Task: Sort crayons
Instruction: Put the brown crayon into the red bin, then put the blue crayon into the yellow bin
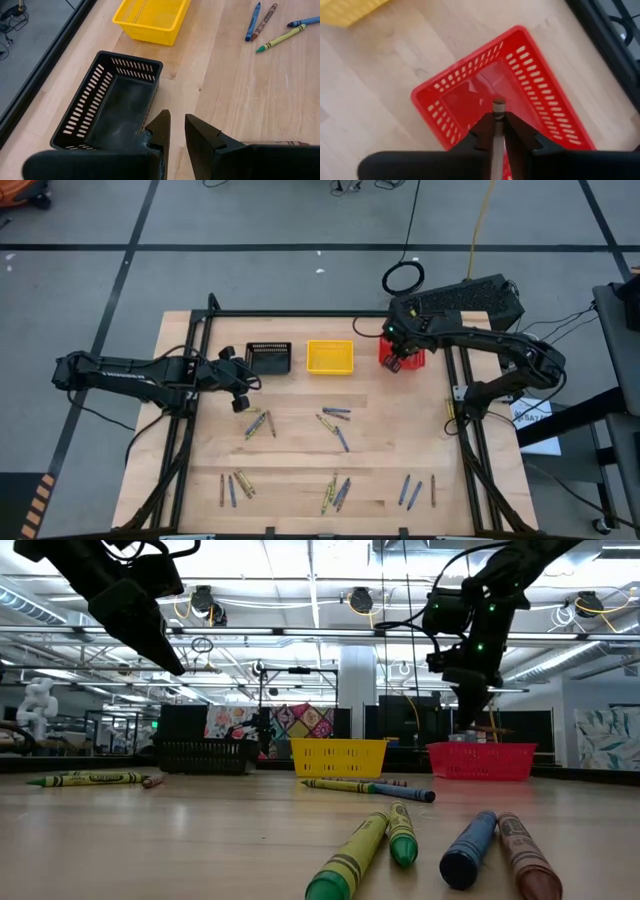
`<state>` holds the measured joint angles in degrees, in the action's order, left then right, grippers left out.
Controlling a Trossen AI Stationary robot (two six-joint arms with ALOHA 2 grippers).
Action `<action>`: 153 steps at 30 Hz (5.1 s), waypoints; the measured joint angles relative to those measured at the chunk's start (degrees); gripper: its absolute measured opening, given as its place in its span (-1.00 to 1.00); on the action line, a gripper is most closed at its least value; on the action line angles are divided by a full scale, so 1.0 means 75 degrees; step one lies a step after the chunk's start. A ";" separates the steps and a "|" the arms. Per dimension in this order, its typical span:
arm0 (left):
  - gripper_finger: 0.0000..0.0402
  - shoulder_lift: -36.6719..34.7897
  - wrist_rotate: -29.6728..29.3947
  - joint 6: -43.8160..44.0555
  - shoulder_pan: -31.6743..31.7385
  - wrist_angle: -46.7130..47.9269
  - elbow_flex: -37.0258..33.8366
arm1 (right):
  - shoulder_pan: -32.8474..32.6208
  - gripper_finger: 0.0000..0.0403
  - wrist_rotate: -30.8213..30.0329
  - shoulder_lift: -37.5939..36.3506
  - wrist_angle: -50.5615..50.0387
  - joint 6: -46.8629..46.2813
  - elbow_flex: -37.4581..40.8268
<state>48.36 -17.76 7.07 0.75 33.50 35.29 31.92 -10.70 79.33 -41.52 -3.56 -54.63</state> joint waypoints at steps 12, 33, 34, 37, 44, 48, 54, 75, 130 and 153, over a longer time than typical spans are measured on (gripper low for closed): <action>-0.68 0.0000 0.0000 0.0001 -0.0002 0.0000 0.0000 | 0.0158 -0.64 -0.0026 0.0000 0.0193 0.0229 0.0006; -0.68 0.0339 0.0394 0.0014 -0.0003 -0.0005 0.0000 | 0.0152 -0.63 -0.0024 0.0005 0.0706 0.0162 0.0009; -0.68 0.0412 0.0433 0.0009 -0.0003 -0.0009 0.0000 | 0.0152 -0.63 -0.0024 0.0004 0.0706 0.0165 0.0009; -0.68 0.0652 0.0333 0.0009 -0.0003 -0.0225 0.0000 | 0.0152 -0.63 -0.0023 0.0005 0.0708 0.0165 0.0009; -0.68 0.1192 0.0466 0.0003 -0.0003 -0.0565 0.0000 | 0.0146 -0.63 -0.0023 0.0006 0.0707 0.0165 0.0009; -0.68 0.1465 0.0926 0.0075 -0.0003 -0.0570 0.0000 | 0.0146 -0.63 -0.0023 0.0006 0.0708 0.0165 0.0009; -0.68 0.1660 0.2013 0.0609 -0.0003 -0.0758 0.0000 | 0.0146 -0.63 -0.0026 0.0006 0.0799 0.0165 0.0012; -0.68 0.1873 0.2055 0.4683 -0.1358 0.0199 0.0000 | 0.0128 -0.63 -0.0764 0.0006 0.0749 -0.0584 0.0015; -0.68 0.4445 0.1337 0.6481 -0.2276 0.0169 0.0036 | 0.0128 -0.63 -0.0734 0.0006 0.0703 -0.0575 0.0012; -0.96 0.4523 0.1409 0.6417 -0.2267 0.0183 0.0015 | 0.0128 -0.63 -0.0734 0.0006 0.0704 -0.0575 0.0012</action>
<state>82.28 -7.19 55.20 -16.25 34.87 35.40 32.88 -16.21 79.37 -36.24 -7.88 -54.54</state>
